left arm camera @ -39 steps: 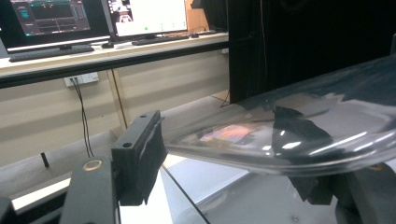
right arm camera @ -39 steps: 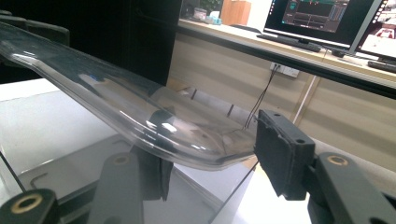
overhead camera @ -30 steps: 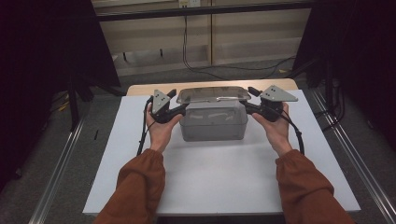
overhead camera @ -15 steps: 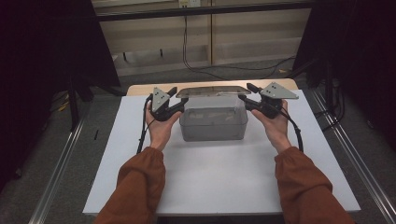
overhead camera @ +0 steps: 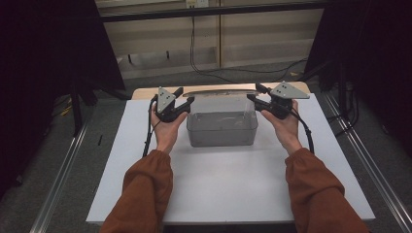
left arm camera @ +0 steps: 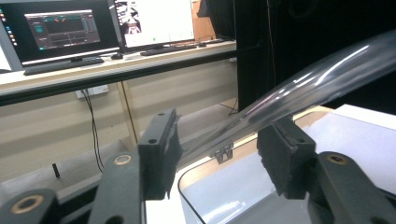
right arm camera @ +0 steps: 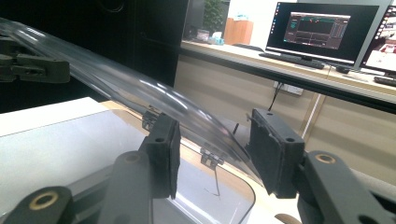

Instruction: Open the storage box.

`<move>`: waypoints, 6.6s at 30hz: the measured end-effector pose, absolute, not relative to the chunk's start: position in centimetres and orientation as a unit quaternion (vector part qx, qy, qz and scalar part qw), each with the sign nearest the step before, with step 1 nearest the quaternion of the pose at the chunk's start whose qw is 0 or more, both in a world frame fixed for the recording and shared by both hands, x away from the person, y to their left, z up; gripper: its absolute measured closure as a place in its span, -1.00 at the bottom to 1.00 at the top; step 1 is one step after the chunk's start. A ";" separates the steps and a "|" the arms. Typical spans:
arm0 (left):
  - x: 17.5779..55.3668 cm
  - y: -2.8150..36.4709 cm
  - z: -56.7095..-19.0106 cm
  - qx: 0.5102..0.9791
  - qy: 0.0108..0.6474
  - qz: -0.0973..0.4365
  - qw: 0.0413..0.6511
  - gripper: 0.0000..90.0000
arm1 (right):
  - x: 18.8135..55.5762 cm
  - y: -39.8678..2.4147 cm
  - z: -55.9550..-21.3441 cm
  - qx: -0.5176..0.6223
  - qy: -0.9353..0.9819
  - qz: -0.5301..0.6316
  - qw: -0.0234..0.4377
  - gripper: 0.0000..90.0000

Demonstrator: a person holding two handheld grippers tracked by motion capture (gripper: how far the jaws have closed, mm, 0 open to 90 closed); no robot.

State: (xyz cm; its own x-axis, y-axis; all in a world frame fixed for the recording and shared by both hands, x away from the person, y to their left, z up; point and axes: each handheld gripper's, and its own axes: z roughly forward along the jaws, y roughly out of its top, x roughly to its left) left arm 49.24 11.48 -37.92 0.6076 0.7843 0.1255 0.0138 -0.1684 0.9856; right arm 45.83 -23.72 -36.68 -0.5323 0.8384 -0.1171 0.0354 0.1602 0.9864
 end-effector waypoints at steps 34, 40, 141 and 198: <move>51.5 11.1 -37.5 0.687 0.297 0.331 0.575 0.26 | 48.0 -24.4 -36.2 0.326 0.678 0.555 0.354 0.46; 51.9 10.9 -37.4 0.692 0.288 0.334 0.571 0.26 | 48.2 -24.4 -36.1 0.330 0.668 0.564 0.357 0.47; 57.0 10.3 -39.4 0.710 0.376 0.253 0.538 0.52 | 54.5 -24.3 -40.2 0.407 0.671 0.539 0.305 0.50; 59.9 9.7 -39.3 0.725 0.427 0.198 0.503 0.41 | 57.2 -24.4 -40.0 0.490 0.650 0.531 0.235 0.54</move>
State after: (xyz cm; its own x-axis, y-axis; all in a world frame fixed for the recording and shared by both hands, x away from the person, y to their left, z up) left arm 59.86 9.69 -39.34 0.5570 0.8183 -0.1420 0.4197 -0.1298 0.8983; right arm 57.24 -24.39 -40.01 -0.4095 0.8866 0.2150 0.3875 -0.0442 0.9208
